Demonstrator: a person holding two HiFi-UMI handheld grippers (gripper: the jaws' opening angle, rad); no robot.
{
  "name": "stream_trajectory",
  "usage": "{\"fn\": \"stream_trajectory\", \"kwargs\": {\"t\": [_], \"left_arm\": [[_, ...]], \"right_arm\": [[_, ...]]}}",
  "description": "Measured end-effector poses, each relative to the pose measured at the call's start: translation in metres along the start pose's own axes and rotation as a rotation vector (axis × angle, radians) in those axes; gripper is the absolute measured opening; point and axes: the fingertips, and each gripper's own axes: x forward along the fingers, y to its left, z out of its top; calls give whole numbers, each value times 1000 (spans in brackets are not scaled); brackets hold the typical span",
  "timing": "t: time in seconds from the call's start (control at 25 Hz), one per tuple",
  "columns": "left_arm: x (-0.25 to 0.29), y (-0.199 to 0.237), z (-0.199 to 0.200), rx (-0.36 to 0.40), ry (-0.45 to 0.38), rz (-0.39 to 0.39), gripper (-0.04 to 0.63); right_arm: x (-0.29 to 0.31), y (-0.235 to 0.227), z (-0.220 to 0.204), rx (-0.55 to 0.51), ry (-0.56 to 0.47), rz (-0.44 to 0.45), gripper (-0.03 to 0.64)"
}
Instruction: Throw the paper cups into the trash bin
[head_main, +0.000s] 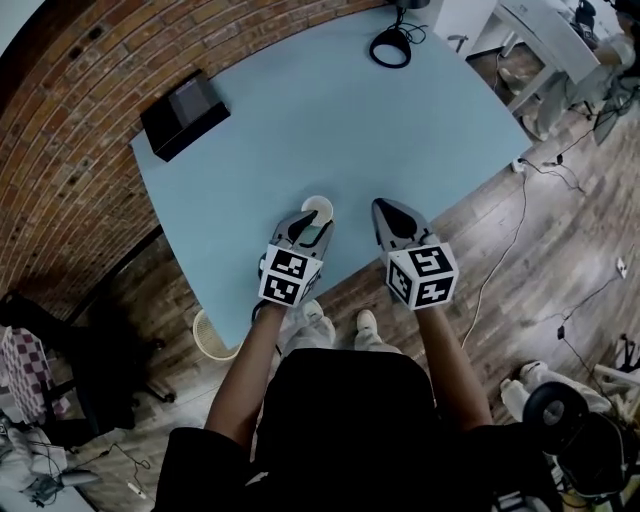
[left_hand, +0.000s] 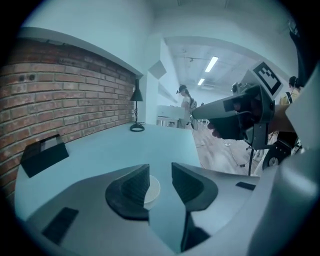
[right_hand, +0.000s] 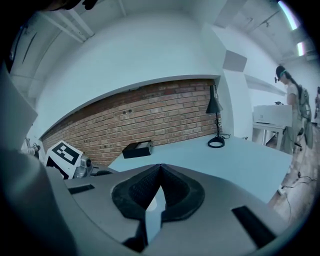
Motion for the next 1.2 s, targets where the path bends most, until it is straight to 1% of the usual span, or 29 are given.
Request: {"fn": "stream_trajectory", "kwargs": {"t": [0.12,0.24,0.36,0.44,0.52,0.64,0.76,0.88,1.0,1.2], "left_arm": [[13,3,-10,37,54,-18,184],[29,5,-25,84,108,-46,224],[42,3,-42,173,172,-70,230],[46,2,-48,242,216,-70,230],[51,1,-51,302,240,-67,230],[57,-3,-56,358,273,-82,229],[60,-2,-59,377,293,-80,198],[60,2,-59,373,295,-58,101],[61,3,-58,357,288,-52,43],[61,6,-56,326,283,-48,34]], "right_arm": [[5,-4,-4,12,10,-22,5],[11,-8,-10,30,20,-43,5],[14,-10,-17,45,36,-63,5],[16,-12,-21,51,45,-72,5],[17,-15,-24,57,53,-81,5],[17,-18,-28,65,59,-94,4],[19,-19,-29,67,62,-99,5],[22,-20,-30,72,65,-98,5],[24,-20,-32,71,68,-95,5],[26,-22,-32,58,72,-90,5]]}}
